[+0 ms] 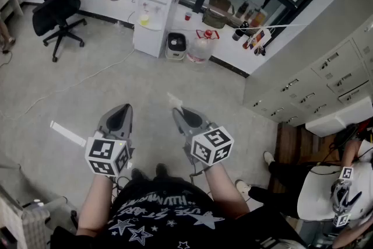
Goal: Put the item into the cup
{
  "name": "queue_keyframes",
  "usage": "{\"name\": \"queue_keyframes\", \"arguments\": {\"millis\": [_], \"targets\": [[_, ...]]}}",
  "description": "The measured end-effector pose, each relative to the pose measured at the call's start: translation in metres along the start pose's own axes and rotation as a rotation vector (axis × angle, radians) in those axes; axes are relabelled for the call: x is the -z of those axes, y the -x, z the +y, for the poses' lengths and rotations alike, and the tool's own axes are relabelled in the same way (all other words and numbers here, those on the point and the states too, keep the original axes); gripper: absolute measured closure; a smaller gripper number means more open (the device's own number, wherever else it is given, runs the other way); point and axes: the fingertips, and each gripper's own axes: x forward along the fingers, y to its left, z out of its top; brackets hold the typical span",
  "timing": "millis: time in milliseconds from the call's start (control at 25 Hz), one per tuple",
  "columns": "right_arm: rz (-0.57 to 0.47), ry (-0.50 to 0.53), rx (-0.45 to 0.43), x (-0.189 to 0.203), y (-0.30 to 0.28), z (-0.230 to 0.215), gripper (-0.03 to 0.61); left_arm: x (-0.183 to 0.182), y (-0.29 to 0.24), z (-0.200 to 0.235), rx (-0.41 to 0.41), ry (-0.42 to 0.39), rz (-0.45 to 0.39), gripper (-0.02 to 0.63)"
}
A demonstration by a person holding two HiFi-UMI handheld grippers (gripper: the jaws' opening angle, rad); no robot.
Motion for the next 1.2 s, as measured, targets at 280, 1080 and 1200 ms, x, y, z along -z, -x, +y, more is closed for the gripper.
{"name": "queue_keyframes", "arguments": {"millis": [280,1080,1200], "targets": [[0.0,0.014,-0.005,0.005,-0.023,0.025,0.545,0.003,0.016,0.026,0.012,0.0,0.005,0.609],[0.033,-0.021,0.003,0.031,-0.056,0.045,0.545,0.018,0.038,0.091,-0.02,0.054,-0.015,0.607],[0.029,-0.015,0.007,0.025,-0.073,0.027,0.545,0.014,0.022,0.106,-0.037,0.046,-0.017,0.608]]}}
